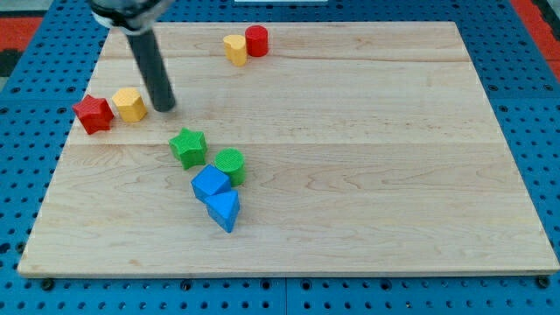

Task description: Point your arm to the bottom center

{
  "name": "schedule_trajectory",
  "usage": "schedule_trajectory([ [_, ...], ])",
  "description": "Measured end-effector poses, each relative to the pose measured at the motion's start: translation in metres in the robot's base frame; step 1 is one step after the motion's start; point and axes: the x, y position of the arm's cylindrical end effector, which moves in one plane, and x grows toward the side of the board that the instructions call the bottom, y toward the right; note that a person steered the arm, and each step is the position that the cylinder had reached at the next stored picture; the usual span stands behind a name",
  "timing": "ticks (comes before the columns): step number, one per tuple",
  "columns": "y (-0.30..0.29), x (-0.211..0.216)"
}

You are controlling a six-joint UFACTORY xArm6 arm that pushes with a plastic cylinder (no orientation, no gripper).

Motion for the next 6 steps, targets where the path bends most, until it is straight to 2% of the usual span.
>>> schedule_trajectory([
  [2,0.208,0.125],
  [3,0.193,0.201],
  [4,0.138,0.215],
  [5,0.085,0.212],
  [6,0.064,0.198],
])
